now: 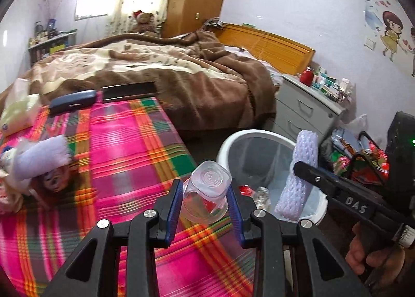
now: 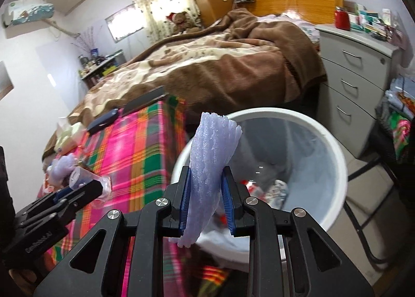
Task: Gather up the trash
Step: 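Carry the plastic cup and foam net over the bin with both tools, then open both tools to drop the plastic cup and foam net into the bin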
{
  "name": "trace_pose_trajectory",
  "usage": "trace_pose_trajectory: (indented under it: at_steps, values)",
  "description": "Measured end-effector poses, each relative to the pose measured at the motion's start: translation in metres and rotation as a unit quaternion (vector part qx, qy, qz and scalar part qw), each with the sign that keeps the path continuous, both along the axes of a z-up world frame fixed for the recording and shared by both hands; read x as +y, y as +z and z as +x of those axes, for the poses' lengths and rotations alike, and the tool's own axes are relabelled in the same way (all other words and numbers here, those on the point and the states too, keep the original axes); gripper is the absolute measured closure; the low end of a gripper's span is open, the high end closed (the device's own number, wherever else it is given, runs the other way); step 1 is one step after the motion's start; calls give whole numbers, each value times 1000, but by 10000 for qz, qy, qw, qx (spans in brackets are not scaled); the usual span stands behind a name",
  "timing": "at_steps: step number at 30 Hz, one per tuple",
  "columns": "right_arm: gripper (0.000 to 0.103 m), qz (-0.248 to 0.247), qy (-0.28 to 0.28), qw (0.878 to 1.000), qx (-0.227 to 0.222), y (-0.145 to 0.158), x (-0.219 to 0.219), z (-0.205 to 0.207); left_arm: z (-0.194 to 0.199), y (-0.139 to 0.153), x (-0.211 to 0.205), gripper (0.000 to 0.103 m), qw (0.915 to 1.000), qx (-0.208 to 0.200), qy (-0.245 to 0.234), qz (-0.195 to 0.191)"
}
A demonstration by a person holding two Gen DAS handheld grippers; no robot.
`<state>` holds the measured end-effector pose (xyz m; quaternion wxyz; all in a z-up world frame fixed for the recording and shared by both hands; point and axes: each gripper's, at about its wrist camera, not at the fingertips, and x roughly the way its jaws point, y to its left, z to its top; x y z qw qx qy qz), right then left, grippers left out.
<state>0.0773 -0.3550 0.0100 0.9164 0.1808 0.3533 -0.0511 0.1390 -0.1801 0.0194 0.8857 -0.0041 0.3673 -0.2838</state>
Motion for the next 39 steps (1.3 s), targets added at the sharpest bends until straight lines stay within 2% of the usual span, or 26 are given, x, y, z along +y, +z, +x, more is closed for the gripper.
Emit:
trace_pose_trajectory:
  at_steps: [12, 21, 24, 26, 27, 30, 39]
  values:
    - [79, -222, -340, 9978, 515, -21, -38, 6, 18, -10, -67, 68, 9980, 188, -602, 43]
    - [78, -355, -258, 9951, 891, -35, -53, 13, 26, -26, -98, 68, 9960, 370, -812, 86]
    - [73, -367, -231, 9944, 967, -37, -57, 14, 28, -30, -102, 67, 9959, 408, -793, 153]
    - [66, -399, -229, 9936, 1029, -39, -58, 14, 30, -33, -102, 51, 9957, 513, -769, 68]
    - [61, -404, -230, 9934, 1048, -40, -59, 13, 32, -34, -102, 47, 9955, 572, -752, 46]
    - [50, -328, -180, 9940, 1030, -40, -58, 14, 33, -34, -98, 46, 9957, 584, -721, 12]
    - [50, -412, -193, 9950, 889, -29, -51, 8, 28, -27, -82, 46, 9971, 495, -569, 33]
